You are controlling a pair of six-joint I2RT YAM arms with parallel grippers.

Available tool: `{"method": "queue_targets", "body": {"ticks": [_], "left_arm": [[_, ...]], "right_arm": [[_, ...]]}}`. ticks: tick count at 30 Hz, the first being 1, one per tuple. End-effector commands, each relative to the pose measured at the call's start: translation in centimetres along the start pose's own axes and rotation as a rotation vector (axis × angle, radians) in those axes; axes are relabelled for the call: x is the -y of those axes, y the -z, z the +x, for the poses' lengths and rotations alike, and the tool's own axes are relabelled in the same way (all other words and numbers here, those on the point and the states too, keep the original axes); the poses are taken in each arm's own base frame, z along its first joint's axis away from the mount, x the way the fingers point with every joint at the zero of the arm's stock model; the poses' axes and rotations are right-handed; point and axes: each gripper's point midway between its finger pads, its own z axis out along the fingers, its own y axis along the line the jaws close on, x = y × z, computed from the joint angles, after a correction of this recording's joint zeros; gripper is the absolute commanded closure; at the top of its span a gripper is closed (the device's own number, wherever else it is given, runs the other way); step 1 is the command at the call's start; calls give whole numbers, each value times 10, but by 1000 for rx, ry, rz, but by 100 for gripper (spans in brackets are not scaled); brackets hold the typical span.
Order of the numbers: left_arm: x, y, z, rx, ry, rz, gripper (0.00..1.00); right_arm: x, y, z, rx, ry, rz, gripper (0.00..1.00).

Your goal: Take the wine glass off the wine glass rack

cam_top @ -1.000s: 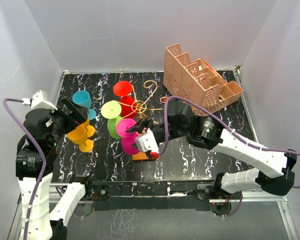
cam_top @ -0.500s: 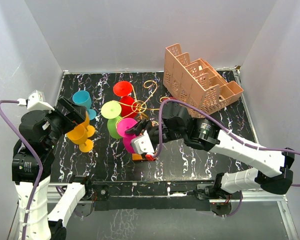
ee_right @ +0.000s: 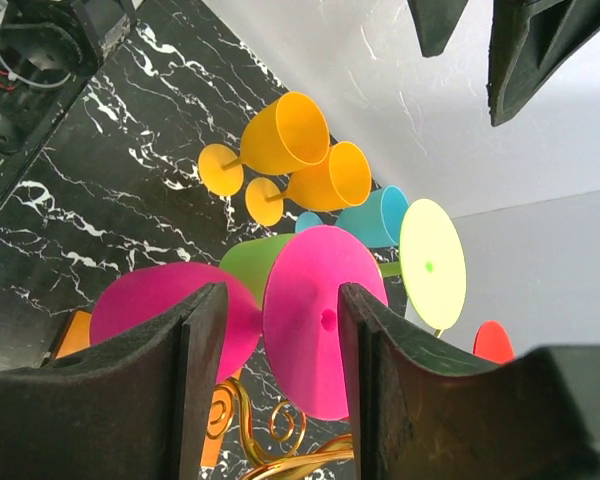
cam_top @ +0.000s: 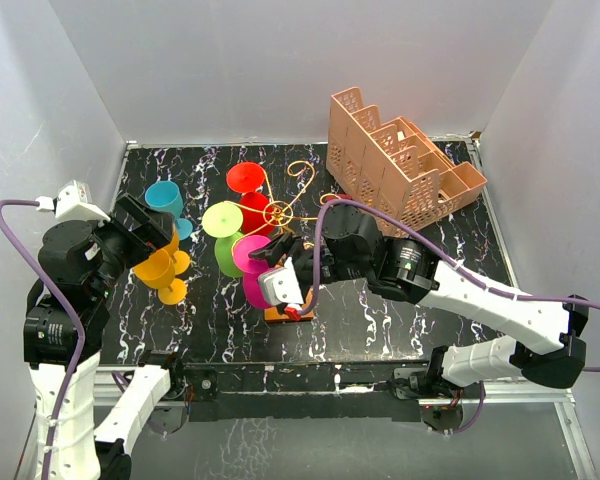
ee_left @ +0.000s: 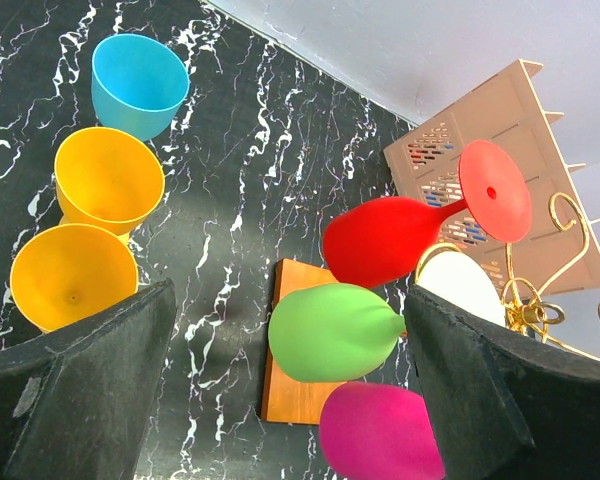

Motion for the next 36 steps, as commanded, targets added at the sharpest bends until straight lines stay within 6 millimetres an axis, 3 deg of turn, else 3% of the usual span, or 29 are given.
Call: {"method": "queue_targets", "body": {"ticks": [1, 22, 36], "left_arm": [[4, 4, -8, 23, -11, 12, 6], [6, 3, -5, 9, -15, 26, 6], [7, 2, -5, 7, -18, 29, 6]], "right_arm": [[13, 2, -4, 4, 31, 60, 50], [12, 8, -11, 15, 50, 40, 77], [28, 15, -23, 43, 115, 107, 92]]}}
